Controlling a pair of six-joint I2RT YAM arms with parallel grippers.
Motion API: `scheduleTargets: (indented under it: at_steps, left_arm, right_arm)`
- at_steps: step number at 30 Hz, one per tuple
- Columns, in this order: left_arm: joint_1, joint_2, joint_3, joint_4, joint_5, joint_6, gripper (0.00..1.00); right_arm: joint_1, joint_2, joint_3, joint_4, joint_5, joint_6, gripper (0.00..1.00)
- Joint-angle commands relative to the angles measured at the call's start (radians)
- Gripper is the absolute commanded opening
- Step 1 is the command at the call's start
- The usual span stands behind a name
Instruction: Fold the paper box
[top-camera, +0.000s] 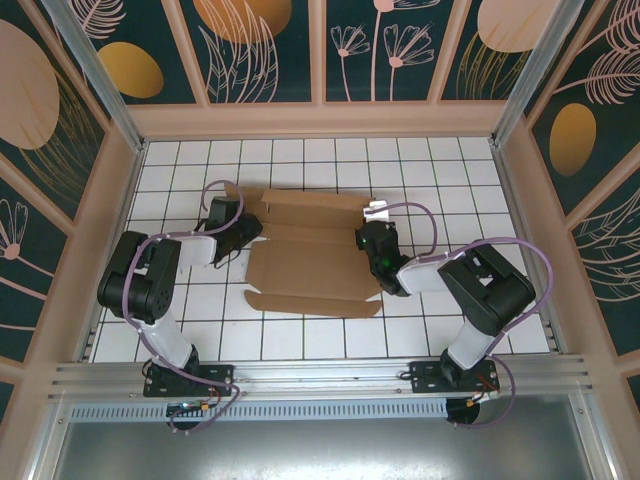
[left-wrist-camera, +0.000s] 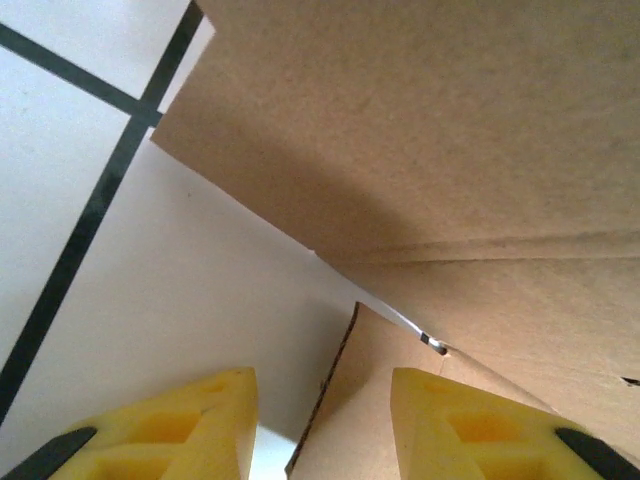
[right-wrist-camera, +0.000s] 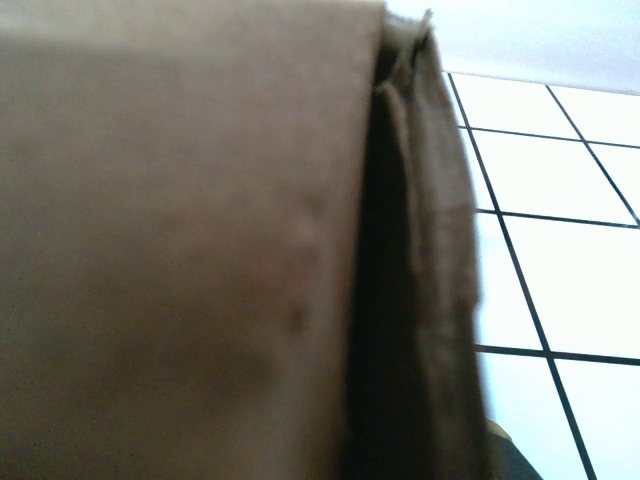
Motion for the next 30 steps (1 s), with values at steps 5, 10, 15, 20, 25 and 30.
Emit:
scheduleTargets:
  at_steps: [5, 10, 15, 20, 25, 30]
  left_arm:
    - [-0.004, -0.018, -0.025, 0.193, 0.132, -0.011, 0.39]
    - [-0.004, -0.038, -0.054, 0.278, 0.177, -0.001, 0.39]
    - [-0.005, -0.056, -0.065, 0.315, 0.213, -0.008, 0.39]
    - [-0.025, 0.019, -0.063, 0.356, 0.259, -0.034, 0.39]
    - [-0.051, 0.102, -0.026, 0.362, 0.300, -0.051, 0.40]
    - [-0.058, 0.130, -0.019, 0.384, 0.316, -0.078, 0.41]
  right_arm:
    - [0.008, 0.041, 0.009, -0.029, -0.034, 0.010, 0.00]
    - [0.008, 0.046, 0.011, -0.024, -0.038, 0.010, 0.00]
    - [0.007, 0.054, 0.015, -0.026, -0.043, 0.012, 0.00]
    - [0.007, 0.059, 0.019, -0.028, -0.047, 0.012, 0.00]
    - [0.008, 0.068, 0.023, -0.035, -0.051, 0.014, 0.00]
    - [0.006, 0.075, 0.028, -0.046, -0.043, 0.014, 0.00]
